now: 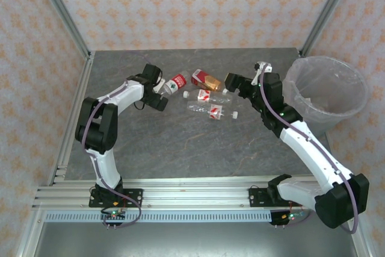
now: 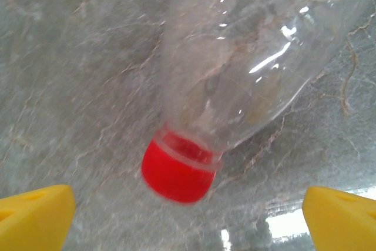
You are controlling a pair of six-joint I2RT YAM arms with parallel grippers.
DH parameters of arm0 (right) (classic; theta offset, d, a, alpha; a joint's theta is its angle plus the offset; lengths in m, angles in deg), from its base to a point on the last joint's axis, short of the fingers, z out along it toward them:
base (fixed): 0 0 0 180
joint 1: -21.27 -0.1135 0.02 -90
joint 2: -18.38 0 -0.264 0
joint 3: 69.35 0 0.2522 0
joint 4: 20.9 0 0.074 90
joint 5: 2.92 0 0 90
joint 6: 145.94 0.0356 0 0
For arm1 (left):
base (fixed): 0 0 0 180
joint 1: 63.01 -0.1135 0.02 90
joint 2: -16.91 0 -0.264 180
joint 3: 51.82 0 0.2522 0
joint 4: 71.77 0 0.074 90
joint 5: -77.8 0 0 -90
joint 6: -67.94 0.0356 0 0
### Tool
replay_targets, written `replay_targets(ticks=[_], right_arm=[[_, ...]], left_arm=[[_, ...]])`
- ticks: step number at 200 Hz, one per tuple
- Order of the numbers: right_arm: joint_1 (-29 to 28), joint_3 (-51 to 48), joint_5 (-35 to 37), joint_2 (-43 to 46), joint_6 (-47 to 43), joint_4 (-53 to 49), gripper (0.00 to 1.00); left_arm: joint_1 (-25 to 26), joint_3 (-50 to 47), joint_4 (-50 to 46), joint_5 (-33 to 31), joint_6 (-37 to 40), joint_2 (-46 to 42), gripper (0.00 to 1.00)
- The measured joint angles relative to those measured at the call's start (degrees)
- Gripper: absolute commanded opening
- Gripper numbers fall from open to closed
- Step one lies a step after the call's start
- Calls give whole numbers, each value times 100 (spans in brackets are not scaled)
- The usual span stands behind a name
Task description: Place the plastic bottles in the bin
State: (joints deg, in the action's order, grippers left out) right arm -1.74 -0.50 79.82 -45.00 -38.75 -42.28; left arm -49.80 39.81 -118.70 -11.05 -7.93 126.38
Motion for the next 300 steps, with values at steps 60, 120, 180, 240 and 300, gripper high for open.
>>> replay_targets(ticks=[60, 120, 180, 240, 300], right_arm=[[0, -98, 122, -11, 37, -7, 99], [0, -107, 282, 125, -94, -205, 99], [0, -107, 345, 448, -310, -254, 99], [0, -125, 369, 452, -369, -251, 99], [0, -205, 452, 452, -396, -245, 99]], left_arm=[[-184, 503, -9, 584, 597, 573, 89], [-197, 636, 63, 1025, 680, 791, 77], [-197, 291, 286, 1080, 553, 730, 62], [-168, 103, 446, 1056, 485, 616, 43], [-94, -275, 490, 1036, 326, 216, 23]])
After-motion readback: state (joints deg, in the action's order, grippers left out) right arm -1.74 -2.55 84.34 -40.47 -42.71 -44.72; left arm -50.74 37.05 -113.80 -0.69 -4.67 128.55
